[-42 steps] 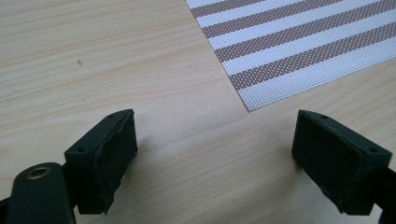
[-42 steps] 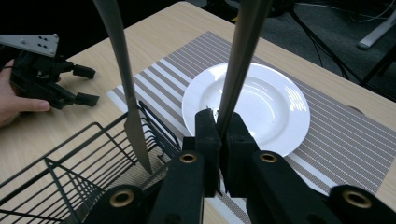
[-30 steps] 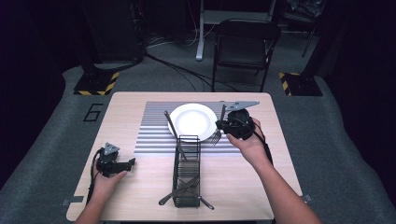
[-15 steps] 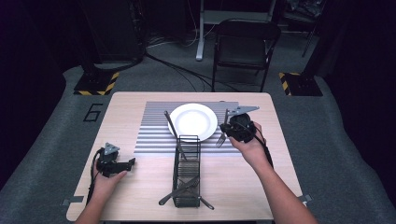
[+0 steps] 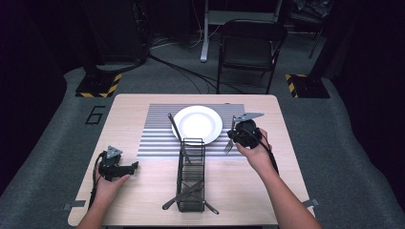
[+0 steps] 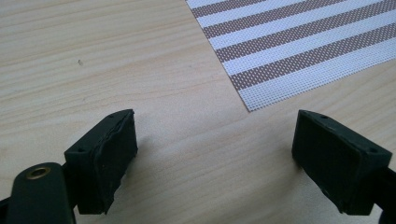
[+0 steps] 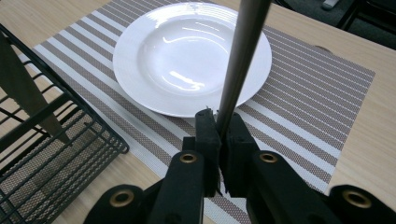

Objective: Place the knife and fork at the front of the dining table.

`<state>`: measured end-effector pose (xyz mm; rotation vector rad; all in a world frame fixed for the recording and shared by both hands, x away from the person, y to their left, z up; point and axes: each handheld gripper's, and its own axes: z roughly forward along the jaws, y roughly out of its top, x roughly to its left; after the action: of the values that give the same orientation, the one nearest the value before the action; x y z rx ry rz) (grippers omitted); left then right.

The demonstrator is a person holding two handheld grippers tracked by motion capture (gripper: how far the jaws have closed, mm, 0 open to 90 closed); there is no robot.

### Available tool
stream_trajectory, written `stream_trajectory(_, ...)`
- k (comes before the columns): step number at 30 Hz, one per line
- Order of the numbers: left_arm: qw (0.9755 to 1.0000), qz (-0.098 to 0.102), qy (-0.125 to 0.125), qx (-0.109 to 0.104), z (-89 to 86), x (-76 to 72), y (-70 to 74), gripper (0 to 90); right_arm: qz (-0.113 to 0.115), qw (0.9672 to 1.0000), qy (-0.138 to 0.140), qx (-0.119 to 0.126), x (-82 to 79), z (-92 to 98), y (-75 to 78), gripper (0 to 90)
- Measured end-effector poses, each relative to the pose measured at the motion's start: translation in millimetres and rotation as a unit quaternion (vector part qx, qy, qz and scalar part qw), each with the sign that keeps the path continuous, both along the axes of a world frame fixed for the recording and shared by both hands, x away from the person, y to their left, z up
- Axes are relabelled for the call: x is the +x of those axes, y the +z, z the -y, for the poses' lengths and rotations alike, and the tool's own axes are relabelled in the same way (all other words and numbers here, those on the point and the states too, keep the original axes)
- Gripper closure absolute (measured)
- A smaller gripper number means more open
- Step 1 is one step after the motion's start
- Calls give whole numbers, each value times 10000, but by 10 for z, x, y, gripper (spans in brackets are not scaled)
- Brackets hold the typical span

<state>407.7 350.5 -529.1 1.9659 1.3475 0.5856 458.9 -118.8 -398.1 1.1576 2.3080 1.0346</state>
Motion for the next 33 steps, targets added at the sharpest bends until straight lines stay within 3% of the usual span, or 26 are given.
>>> stream_trajectory(11,10000,1,6,-4,2,-1,0,139,-46,9998,-162,-134,42,78,-134,868)
stream_trajectory(33,10000,1,5,-1,1,-1,0,139,-185,9987,-452,-112,243,69,-352,867)
